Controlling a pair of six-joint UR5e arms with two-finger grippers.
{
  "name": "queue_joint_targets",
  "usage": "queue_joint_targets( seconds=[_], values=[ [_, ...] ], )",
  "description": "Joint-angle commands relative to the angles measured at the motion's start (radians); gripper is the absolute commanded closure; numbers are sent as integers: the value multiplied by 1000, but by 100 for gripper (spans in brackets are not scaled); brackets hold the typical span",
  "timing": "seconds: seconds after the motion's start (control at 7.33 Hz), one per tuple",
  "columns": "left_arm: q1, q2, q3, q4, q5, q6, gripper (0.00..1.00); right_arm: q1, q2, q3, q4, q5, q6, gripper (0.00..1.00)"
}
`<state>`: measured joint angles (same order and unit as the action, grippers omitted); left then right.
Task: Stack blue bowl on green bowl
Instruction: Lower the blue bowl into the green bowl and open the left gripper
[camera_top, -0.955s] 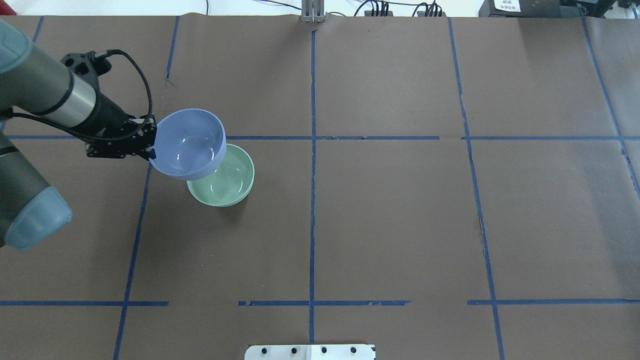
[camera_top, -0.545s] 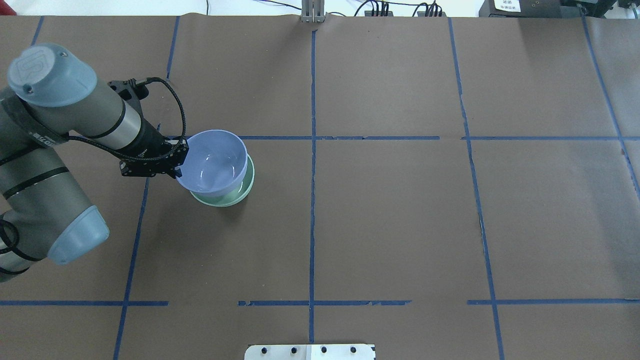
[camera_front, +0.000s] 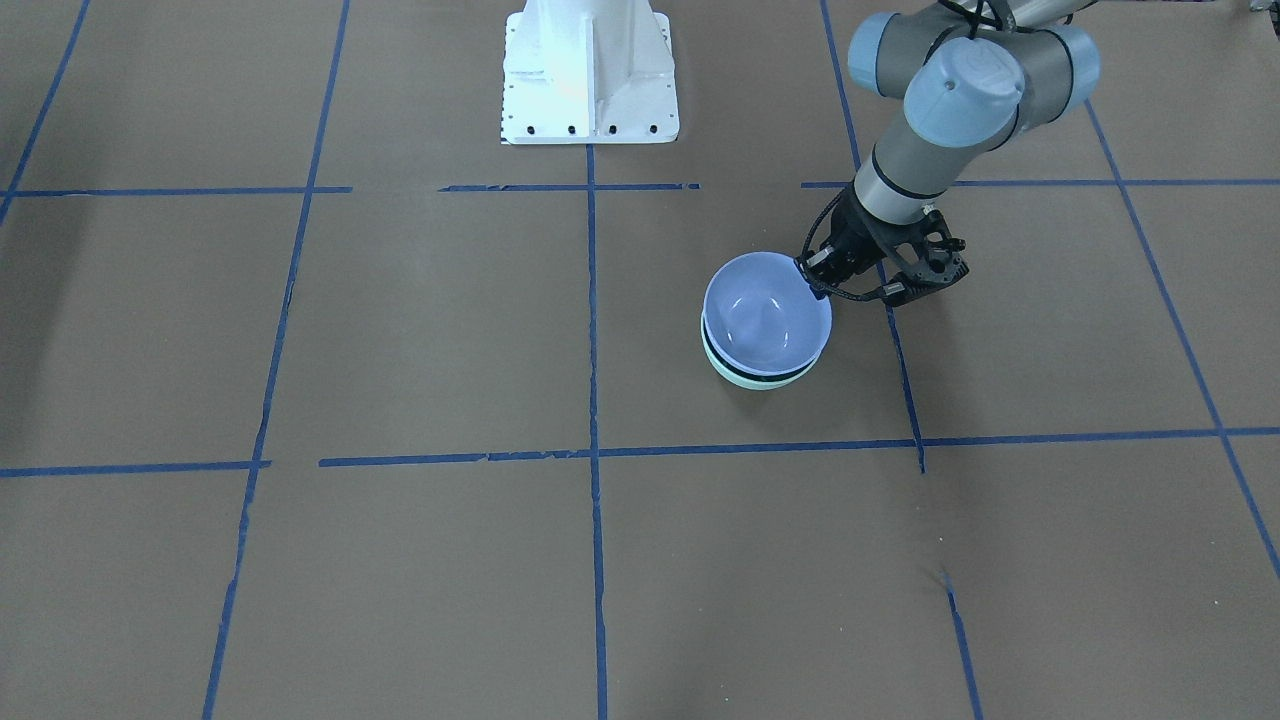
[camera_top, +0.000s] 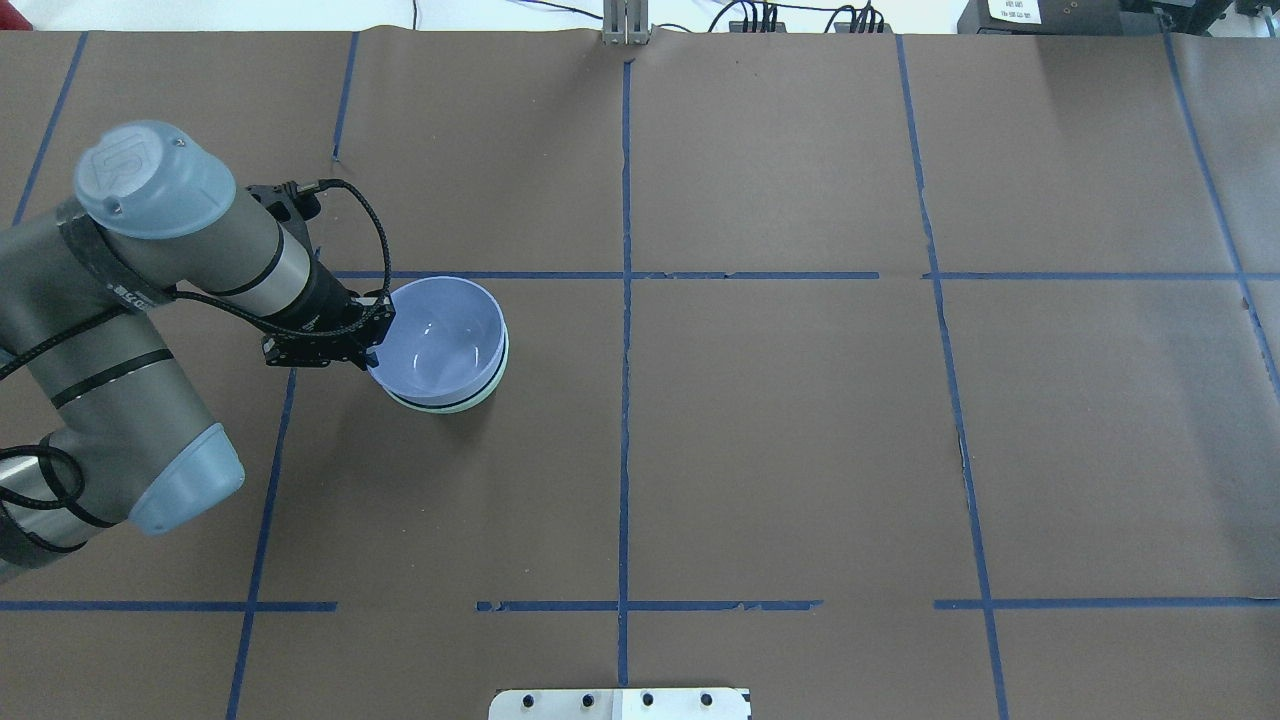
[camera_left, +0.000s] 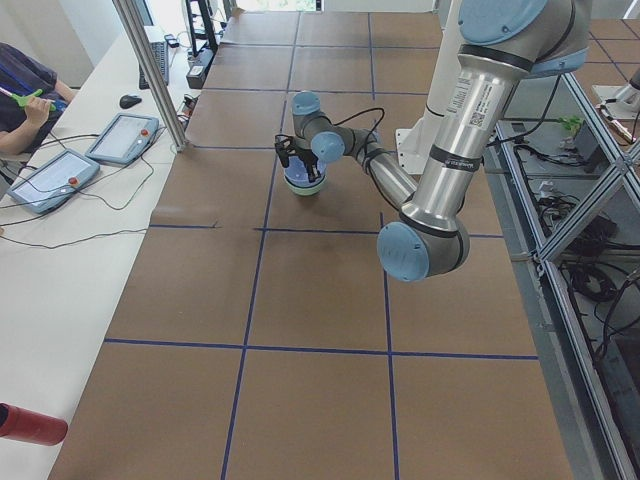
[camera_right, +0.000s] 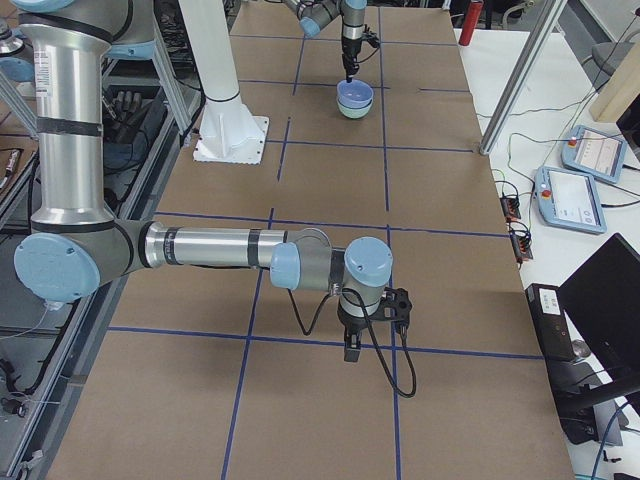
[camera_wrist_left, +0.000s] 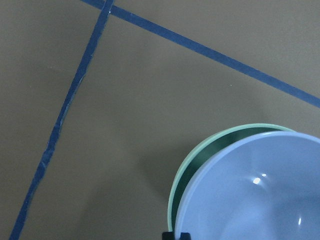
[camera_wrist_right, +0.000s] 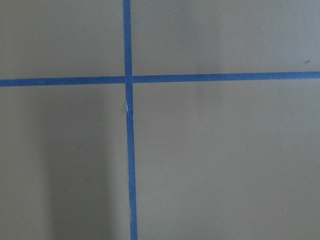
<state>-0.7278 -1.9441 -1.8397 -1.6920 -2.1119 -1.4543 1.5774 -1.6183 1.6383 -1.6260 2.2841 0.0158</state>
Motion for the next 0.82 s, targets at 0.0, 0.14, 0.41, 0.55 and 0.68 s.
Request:
queue_joint_targets(
  seconds=[0.0, 0.14, 0.41, 0.55, 0.68],
  values=[
    [7, 1, 23, -46, 3, -14, 100, -1, 0, 0, 0, 0, 0, 0],
    [13, 2, 27, -46, 4, -26, 100, -1, 0, 0, 0, 0, 0, 0],
    [14, 10, 27, -46, 6, -26, 100, 0, 0, 0, 0, 0, 0, 0],
    [13, 16, 27, -46, 7, -26, 90, 1, 0, 0, 0, 0, 0, 0],
    [14, 19, 28, -46, 24, -24, 10, 0, 0, 0, 0, 0, 1, 0]
  ],
)
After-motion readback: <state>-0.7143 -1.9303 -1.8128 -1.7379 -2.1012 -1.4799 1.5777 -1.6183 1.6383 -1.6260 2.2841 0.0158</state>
